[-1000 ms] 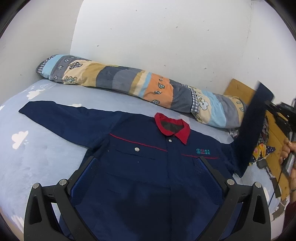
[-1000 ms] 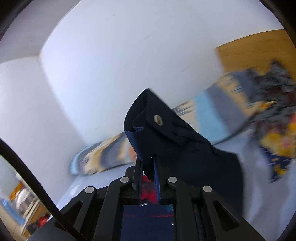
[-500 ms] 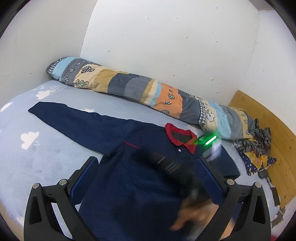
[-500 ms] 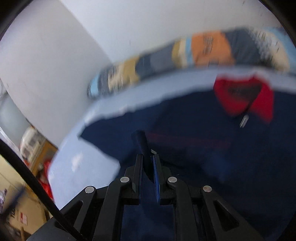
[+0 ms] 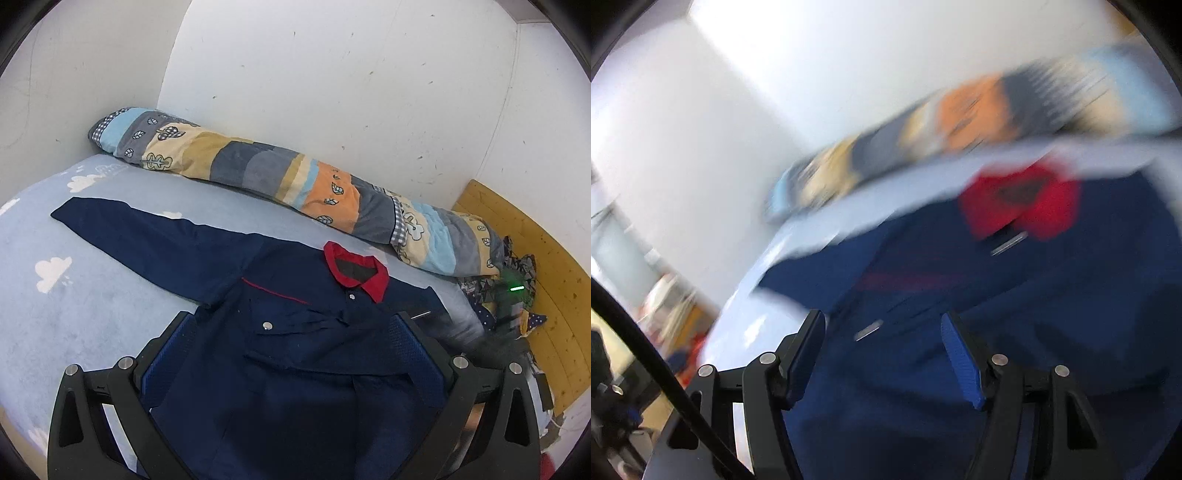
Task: Fold large clothes
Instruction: 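Lift the sleeve and fold it across the jacket front with the right gripper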
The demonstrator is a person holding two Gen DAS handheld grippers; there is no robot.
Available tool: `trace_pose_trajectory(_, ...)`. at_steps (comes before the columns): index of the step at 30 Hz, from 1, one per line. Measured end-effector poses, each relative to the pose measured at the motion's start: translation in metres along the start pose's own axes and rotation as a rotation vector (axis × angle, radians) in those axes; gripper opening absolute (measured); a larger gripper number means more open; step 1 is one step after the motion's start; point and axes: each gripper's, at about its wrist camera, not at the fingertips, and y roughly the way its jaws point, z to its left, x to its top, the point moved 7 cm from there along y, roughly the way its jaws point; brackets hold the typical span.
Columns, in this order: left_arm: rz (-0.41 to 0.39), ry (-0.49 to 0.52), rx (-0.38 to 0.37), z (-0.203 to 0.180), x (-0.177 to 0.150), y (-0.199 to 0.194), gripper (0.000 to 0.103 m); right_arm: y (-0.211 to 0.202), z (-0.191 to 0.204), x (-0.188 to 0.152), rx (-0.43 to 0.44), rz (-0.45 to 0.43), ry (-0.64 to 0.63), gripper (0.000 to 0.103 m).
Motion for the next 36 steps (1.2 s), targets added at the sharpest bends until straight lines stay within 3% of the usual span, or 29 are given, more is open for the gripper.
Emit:
trace_pose_trajectory(2,0.002,0.001,0.001,0.000,0.000,0.001,0.103,-0.049,-0.062,0.024,-0.201,-0.102,0.054,0.071)
trace_pose_trajectory(4,0.003,-0.004,0.000,-0.001,0.001,0.003,0.103,-0.087,-0.122,0.033,-0.361,-0.134,0.126,0.071)
trace_pose_trajectory(7,-0.004,-0.003,0.009,-0.001,0.002,0.003,0.103,-0.112,-0.186,0.025,-0.435,-0.151,0.281,0.070)
trace_pose_trajectory(10,-0.007,0.002,0.021,0.002,0.003,0.005,0.103,-0.081,-0.208,0.013,-0.469,-0.070,0.266,0.057)
trace_pose_trajectory(12,-0.014,0.007,0.046,0.007,0.005,0.005,0.103,-0.036,-0.199,-0.012,-0.474,0.102,0.165,0.057)
trace_pose_trajectory(13,-0.019,0.005,0.057,0.011,0.006,0.004,0.103,-0.007,-0.193,-0.032,-0.474,0.232,0.108,0.065)
trace_pose_trajectory(14,-0.023,0.002,0.067,0.015,0.007,0.004,0.103,0.002,-0.187,-0.042,-0.521,0.271,0.037,0.070)
trace_pose_trajectory(15,-0.028,-0.008,0.078,0.022,0.009,0.002,0.103,0.001,-0.180,-0.042,-0.562,0.279,-0.042,0.074)
trace_pose_trajectory(17,-0.035,-0.037,0.088,0.034,0.013,-0.002,0.103,-0.007,-0.168,-0.035,-0.591,0.296,-0.080,0.074)
trace_pose_trajectory(20,-0.063,-0.089,0.105,0.056,0.022,-0.012,0.103,-0.042,-0.126,-0.009,-0.676,0.151,-0.180,0.086)
trace_pose_trajectory(22,-0.078,-0.128,0.126,0.072,0.028,-0.017,0.103,-0.049,-0.094,0.005,-0.629,0.099,-0.242,0.090)
trace_pose_trajectory(25,-0.082,-0.193,0.127,0.089,0.030,-0.021,0.103,-0.029,-0.043,0.005,-0.443,0.139,-0.310,0.090)
trace_pose_trajectory(26,-0.078,-0.206,0.125,0.092,0.030,-0.021,0.103,-0.012,-0.020,0.005,-0.315,0.167,-0.318,0.090)
trace_pose_trajectory(28,-0.066,-0.217,0.122,0.095,0.029,-0.019,0.103,0.020,0.000,0.005,-0.213,0.233,-0.316,0.090)
trace_pose_trajectory(30,-0.063,-0.202,0.127,0.094,0.029,-0.017,0.103,0.060,0.015,0.003,-0.187,0.298,-0.343,0.090)
trace_pose_trajectory(32,-0.060,-0.192,0.129,0.092,0.028,-0.017,0.103,0.099,0.026,-0.002,-0.231,0.357,-0.407,0.090)
trace_pose_trajectory(36,-0.055,-0.170,0.132,0.091,0.027,-0.017,0.103,0.140,0.041,-0.030,-0.362,0.431,-0.686,0.090)
